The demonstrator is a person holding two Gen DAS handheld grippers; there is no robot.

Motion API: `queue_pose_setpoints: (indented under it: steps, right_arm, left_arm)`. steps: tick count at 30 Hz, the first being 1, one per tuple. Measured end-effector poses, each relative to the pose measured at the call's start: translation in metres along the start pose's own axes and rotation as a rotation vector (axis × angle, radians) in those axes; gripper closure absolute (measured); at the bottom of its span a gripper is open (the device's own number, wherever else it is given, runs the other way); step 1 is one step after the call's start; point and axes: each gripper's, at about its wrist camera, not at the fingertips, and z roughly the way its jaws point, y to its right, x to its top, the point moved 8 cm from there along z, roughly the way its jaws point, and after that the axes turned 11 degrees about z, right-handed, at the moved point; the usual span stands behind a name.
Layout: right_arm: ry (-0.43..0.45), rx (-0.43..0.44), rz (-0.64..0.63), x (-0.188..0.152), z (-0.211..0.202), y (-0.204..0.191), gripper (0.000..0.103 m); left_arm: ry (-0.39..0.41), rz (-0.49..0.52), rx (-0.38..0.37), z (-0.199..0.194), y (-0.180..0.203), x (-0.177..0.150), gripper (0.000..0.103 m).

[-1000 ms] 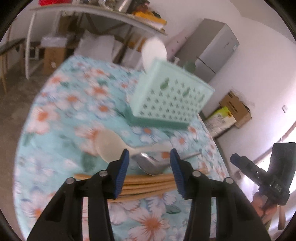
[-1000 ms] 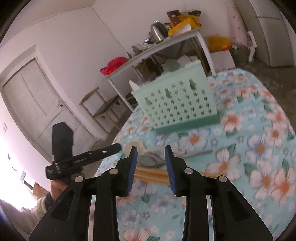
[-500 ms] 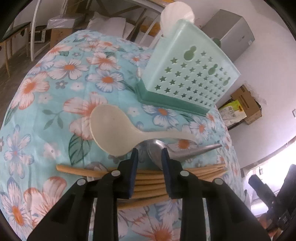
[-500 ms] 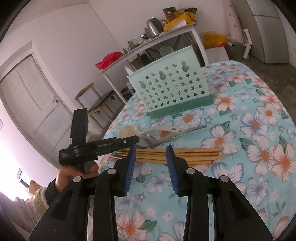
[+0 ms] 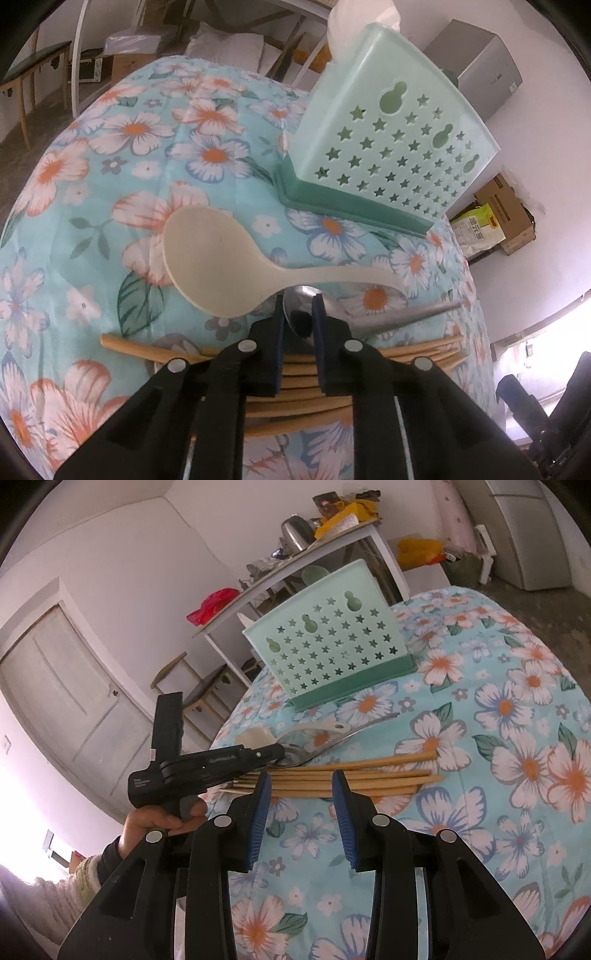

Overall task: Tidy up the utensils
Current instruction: 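Close the left gripper on the metal spoon handle, then lift the metal spoon with the left gripper while the right gripper grasps the small white spoon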

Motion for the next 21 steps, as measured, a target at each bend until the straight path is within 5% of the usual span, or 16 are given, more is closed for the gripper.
queue_pose_setpoints:
  steps: [21]
  right_arm:
    - [0.036,0.016,0.035,0.004,-0.009,0.010,0.069]
  left_arm:
    - [0.203,0.019,-0.014,-0.068,0.022,0.031,0.101]
